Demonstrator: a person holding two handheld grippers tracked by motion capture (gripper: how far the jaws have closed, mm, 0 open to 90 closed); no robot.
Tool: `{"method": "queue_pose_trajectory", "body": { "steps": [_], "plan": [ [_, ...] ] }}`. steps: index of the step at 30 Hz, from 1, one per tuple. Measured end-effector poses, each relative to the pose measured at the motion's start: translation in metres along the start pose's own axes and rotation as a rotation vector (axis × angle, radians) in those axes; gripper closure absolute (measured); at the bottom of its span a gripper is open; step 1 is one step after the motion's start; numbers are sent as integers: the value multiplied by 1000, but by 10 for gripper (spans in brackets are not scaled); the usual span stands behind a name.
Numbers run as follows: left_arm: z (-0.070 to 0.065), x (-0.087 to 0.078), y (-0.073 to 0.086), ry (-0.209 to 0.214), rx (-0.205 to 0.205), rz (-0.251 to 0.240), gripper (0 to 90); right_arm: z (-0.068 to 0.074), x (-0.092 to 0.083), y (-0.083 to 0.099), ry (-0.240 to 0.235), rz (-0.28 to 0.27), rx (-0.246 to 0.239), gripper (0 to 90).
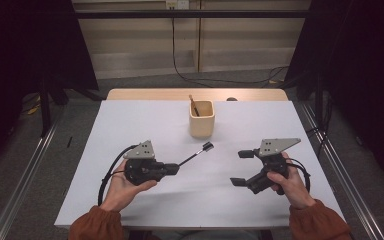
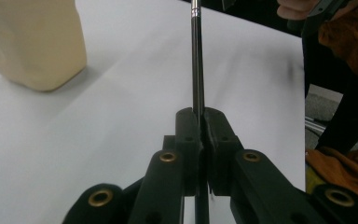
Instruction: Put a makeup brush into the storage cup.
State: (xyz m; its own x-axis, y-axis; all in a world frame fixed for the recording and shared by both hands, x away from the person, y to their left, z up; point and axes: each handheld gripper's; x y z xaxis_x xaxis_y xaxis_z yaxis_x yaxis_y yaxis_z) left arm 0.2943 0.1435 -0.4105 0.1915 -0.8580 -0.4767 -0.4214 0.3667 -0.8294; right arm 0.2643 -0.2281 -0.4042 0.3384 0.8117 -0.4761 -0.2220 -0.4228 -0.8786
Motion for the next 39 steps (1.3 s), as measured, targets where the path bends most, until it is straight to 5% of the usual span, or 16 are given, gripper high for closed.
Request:
{"method": "queue_pose_trajectory", "body": {
  "steps": [20,28,39],
  "plan": [
    [-7,10,-1,47,20,-140,855,6,15,-8,-40,-70,-23,54],
    [-7,10,-2,46,22,-165,854,5,23,-15,-43,-97,-1,122],
    [-11,21,-11,52,32,-191,855,3,27,-35,-80,-175,-2,104]
  ]
}}
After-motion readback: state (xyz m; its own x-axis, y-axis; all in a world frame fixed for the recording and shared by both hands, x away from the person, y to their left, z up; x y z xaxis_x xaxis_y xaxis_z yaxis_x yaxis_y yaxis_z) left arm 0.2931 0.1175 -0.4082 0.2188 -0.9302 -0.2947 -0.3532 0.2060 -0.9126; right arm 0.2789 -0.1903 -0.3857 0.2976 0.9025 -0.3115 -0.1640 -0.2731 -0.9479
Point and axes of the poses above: each handheld gripper's, and its own axes: x roughly forward along the jaws, y roughly out of its underside, z roughly to its left, and after that the axes turned 8 degrees about -x, right-handed
